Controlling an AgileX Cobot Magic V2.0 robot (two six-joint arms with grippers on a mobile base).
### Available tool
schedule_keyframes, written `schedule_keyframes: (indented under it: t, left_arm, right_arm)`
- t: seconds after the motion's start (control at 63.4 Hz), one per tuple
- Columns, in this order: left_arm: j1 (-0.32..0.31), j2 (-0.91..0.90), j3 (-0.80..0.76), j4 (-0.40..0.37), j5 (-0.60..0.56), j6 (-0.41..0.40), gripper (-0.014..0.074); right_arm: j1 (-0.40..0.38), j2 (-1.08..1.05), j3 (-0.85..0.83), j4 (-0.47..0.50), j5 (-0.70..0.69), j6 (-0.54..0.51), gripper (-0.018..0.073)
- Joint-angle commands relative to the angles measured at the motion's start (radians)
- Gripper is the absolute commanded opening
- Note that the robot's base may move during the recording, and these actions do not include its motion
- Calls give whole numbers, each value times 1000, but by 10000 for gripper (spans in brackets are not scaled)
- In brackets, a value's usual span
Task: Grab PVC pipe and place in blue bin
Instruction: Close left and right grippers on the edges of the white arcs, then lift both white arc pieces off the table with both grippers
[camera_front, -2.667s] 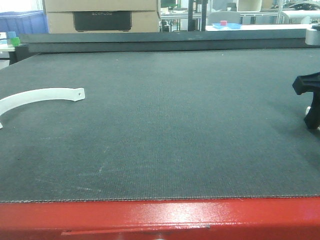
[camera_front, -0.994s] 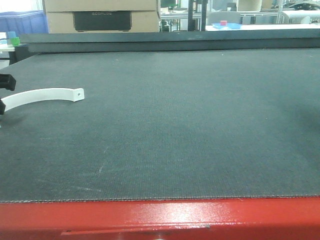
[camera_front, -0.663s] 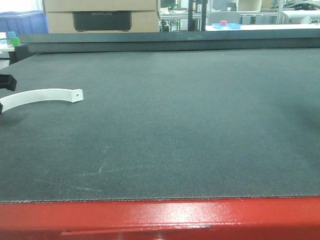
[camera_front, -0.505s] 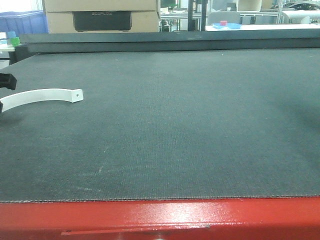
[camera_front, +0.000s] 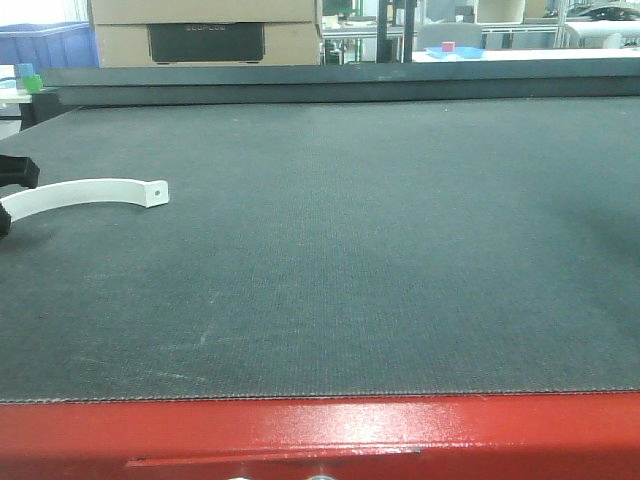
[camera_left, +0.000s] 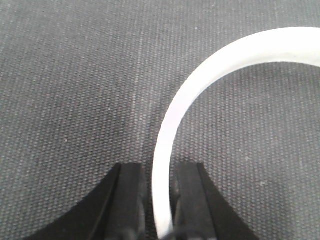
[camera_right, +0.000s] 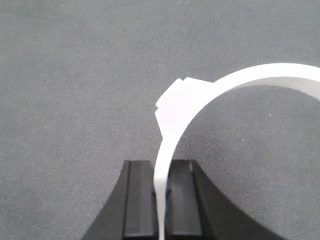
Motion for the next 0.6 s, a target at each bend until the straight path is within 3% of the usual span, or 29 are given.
schedule_keyframes:
  t: [0.0,0.126,0.363,0.584]
  left_arm:
    - [3,29,4,-10,-16,-8,47]
    - [3,29,4,-8,-22,-8,-115]
    - [3,5,4,-8,-25,-8,-111]
    - [3,-133,4,-8,-34,-8,-111]
  right_arm:
    - [1,-10,-6,0,-15,-5,-169]
    - [1,-14,-6,0,-14,-5,-169]
    - [1,-50,-6,0,-11,-5,-169]
    - [1,-123,-6,0,-11,-5,-169]
